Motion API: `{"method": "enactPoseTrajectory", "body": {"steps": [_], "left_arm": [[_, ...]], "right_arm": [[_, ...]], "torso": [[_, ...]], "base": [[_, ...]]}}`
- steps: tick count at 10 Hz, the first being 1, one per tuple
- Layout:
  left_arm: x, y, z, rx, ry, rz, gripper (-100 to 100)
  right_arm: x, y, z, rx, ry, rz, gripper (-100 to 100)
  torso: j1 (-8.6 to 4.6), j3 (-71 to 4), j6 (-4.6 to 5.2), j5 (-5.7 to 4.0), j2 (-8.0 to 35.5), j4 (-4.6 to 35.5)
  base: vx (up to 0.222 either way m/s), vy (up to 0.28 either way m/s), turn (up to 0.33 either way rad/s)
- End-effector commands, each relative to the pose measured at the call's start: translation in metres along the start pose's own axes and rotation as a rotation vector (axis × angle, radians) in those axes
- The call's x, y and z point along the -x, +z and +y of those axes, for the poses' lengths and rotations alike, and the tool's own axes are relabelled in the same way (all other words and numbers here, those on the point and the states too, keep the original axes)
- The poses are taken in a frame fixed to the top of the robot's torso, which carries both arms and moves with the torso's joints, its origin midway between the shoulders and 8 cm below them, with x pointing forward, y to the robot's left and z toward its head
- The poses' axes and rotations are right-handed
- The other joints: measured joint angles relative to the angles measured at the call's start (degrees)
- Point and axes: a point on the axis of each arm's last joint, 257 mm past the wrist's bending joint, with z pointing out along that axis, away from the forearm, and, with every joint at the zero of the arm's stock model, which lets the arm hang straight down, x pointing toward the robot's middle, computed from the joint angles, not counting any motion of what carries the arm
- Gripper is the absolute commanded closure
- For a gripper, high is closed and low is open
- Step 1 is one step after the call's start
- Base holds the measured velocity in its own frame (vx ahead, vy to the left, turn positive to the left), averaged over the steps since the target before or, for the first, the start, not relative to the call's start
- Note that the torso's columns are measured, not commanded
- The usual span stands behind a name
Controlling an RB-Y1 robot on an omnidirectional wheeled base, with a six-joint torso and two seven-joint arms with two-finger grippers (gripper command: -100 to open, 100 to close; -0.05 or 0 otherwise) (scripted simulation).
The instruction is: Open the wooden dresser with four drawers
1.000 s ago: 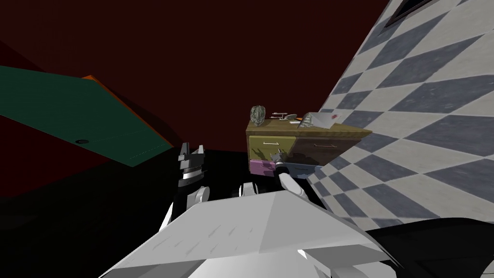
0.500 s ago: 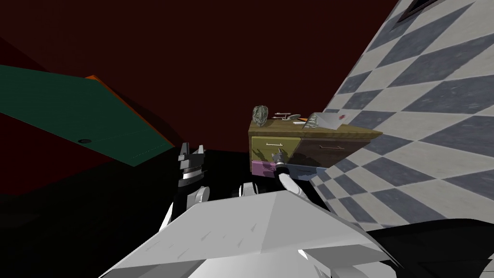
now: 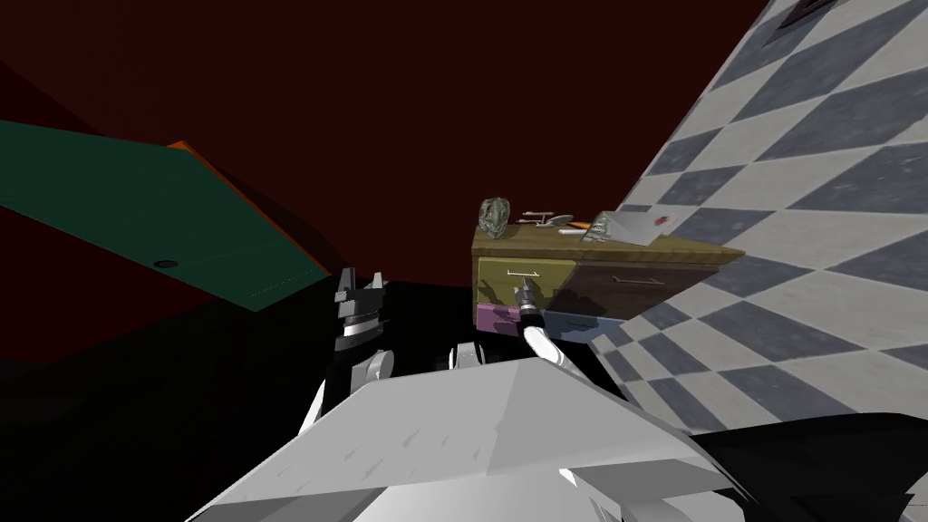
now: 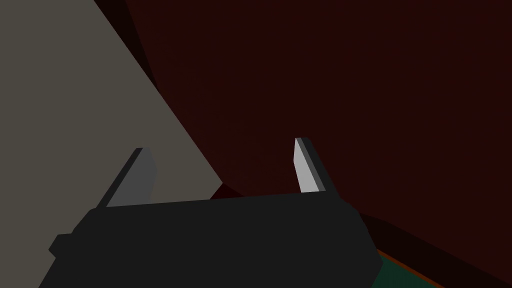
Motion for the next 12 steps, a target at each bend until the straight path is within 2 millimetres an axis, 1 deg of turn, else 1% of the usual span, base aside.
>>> {"method": "enactPoseTrajectory", "body": {"steps": [1, 4, 5, 6, 7, 8, 9, 10, 12], "left_arm": [[0.000, 0.000, 0.000, 0.000, 0.000, 0.000, 0], [0.000, 0.000, 0.000, 0.000, 0.000, 0.000, 0], [0.000, 0.000, 0.000, 0.000, 0.000, 0.000, 0], [0.000, 0.000, 0.000, 0.000, 0.000, 0.000, 0], [0.000, 0.000, 0.000, 0.000, 0.000, 0.000, 0], [0.000, 0.000, 0.000, 0.000, 0.000, 0.000, 0], [0.000, 0.000, 0.000, 0.000, 0.000, 0.000, 0], [0.000, 0.000, 0.000, 0.000, 0.000, 0.000, 0], [0.000, 0.000, 0.000, 0.000, 0.000, 0.000, 0]], "right_arm": [[-0.003, 0.002, -0.008, -0.046, -0.132, -0.018, -100], [-0.003, 0.003, -0.014, -0.079, -0.222, -0.036, -100], [-0.003, 0.003, -0.012, -0.072, -0.203, -0.033, -100], [-0.005, 0.012, -0.019, -0.074, -0.207, -0.037, -100], [-0.006, 0.017, -0.023, -0.074, -0.207, -0.040, -100], [-0.006, 0.013, -0.021, -0.075, -0.207, -0.037, -100], [-0.003, 0.005, -0.014, -0.074, -0.207, -0.033, 100], [-0.004, 0.008, -0.016, -0.072, -0.208, -0.037, 100], [-0.001, 0.009, -0.021, -0.074, -0.205, -0.049, 100]], "torso": [[0.03, -0.03, 0.00, 0.01, -0.05, -0.01], [-0.03, 0.02, 0.01, 0.00, 0.04, 0.01], [-0.04, 0.04, 0.00, -0.01, 0.07, 0.02], [-0.05, 0.05, 0.01, -0.01, 0.08, 0.02], [-0.03, -0.03, 0.01, 0.00, -0.06, -0.01], [0.05, -0.10, 0.00, 0.01, -0.15, -0.05], [0.04, -0.02, 0.00, 0.01, 0.00, -0.02], [-0.01, 0.13, 0.00, -0.01, 0.23, 0.05], [-0.03, 0.06, 0.01, -0.04, 0.13, -0.02]], "base": [[0.061, 0.059, 0.020], [0.039, 0.039, 0.013], [0.012, 0.012, 0.002], [0.046, 0.007, -0.038], [0.074, 0.019, -0.035], [0.034, 0.010, -0.004], [-0.034, -0.009, 0.054], [-0.025, -0.006, 0.004], [-0.150, 0.049, -0.067]]}}
